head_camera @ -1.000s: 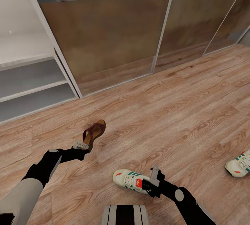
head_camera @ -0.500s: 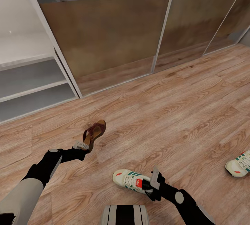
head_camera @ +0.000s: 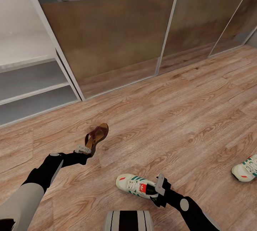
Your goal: Pick up the two gym shoes and the two sandals from the corridor floor and place them onto the hallstand (shoe rack) in the corridor, making sure they are on the rack and not on the floor. Arrange them so the two gym shoes are next to each other and the two sandals are next to each other.
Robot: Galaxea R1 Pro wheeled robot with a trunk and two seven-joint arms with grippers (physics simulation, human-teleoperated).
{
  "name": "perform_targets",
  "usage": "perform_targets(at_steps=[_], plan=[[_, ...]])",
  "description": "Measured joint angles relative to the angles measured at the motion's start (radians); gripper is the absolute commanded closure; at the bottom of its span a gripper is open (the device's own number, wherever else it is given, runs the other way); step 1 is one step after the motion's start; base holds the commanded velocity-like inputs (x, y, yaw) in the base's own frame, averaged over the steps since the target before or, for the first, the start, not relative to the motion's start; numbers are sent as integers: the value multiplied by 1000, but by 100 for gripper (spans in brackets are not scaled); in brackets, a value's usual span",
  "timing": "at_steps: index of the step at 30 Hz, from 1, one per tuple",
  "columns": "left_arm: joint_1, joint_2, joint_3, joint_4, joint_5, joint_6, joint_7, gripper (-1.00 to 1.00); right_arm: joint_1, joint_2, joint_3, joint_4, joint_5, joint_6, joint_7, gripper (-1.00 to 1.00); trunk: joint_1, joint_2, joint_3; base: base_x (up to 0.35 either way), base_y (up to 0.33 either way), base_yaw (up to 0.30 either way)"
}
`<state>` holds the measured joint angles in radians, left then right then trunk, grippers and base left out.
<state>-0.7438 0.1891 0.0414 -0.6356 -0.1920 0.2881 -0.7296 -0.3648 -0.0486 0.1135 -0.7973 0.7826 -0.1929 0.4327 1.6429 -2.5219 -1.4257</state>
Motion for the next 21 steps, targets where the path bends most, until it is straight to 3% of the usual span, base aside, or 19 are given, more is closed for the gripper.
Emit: perform_targets(at_steps=[3, 11, 21], plan=[[0, 0, 0, 0, 0, 0, 0, 100, 0, 0, 0, 1, 0, 0, -1, -100, 0, 0, 0, 0, 0, 0], [0, 0, 0, 0, -1, 0, 0, 100, 0, 0, -1, 2, 0, 0, -2, -100, 4, -2, -31, 0, 0, 0], [0, 0, 0, 0, -1, 0, 0, 100, 0, 0, -1, 2, 0, 0, -2, -100, 5, -2, -39, 0, 0, 0]])
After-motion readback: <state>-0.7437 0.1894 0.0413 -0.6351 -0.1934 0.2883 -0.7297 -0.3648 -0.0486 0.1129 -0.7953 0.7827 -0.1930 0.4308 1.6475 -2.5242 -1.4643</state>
